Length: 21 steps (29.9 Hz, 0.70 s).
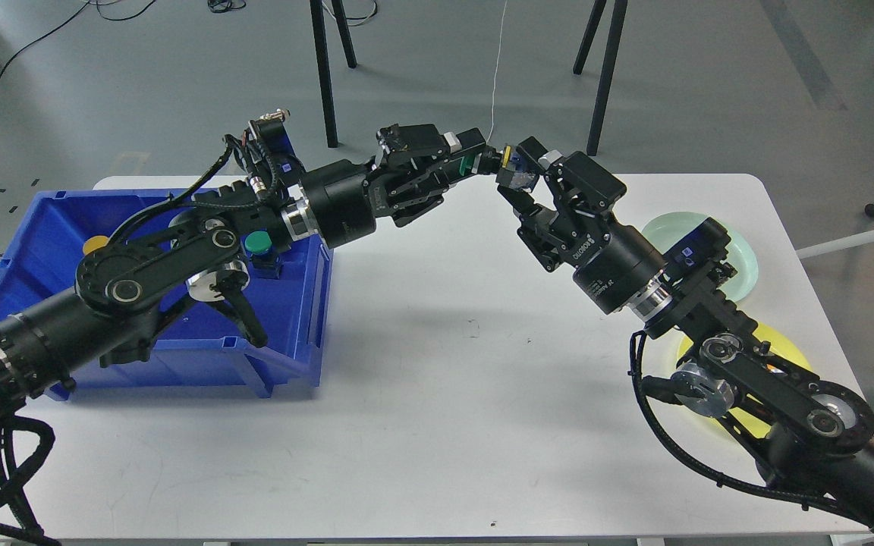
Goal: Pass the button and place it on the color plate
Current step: 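Grasp the green button with the right gripper and open the left gripper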
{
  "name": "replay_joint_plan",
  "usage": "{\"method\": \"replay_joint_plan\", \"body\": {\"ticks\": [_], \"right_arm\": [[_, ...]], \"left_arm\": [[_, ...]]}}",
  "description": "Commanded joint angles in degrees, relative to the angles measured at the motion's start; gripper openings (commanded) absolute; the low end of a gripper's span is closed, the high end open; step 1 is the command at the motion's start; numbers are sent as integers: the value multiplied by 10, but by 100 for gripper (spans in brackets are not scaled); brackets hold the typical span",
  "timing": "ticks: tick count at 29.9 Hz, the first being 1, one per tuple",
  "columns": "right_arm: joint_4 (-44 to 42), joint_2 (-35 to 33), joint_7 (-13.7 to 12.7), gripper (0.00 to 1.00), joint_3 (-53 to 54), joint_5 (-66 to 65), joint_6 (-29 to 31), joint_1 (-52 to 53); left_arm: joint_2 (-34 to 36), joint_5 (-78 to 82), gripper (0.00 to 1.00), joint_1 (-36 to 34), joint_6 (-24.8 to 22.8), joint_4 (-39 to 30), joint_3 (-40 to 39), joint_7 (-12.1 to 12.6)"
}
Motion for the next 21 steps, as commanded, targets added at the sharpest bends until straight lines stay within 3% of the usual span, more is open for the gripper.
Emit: {"method": "replay_joint_plan", "body": {"ticks": [1, 4, 8, 13, 19, 21], "right_arm": [[2, -3, 0, 39, 0, -1, 1, 0], [2, -5, 0, 16, 0, 0, 1, 1], [2, -5, 0, 2, 1, 0, 0, 1], [2, -5, 0, 1, 1, 1, -1, 1], [3, -7, 0, 1, 0, 3, -1, -4], [3, -8, 0, 1, 0, 3, -1, -6]], "left_arm": [[0, 0, 17, 0, 0, 0, 0, 0], [0, 0, 17, 0, 0, 0, 0, 0], [0, 0, 18, 0, 0, 0, 0, 0], [0, 0, 24, 0, 0, 0, 0, 0], [-4, 0, 60, 0, 0, 0, 0, 0], [-5, 0, 62, 1, 0, 0, 0, 0]]}}
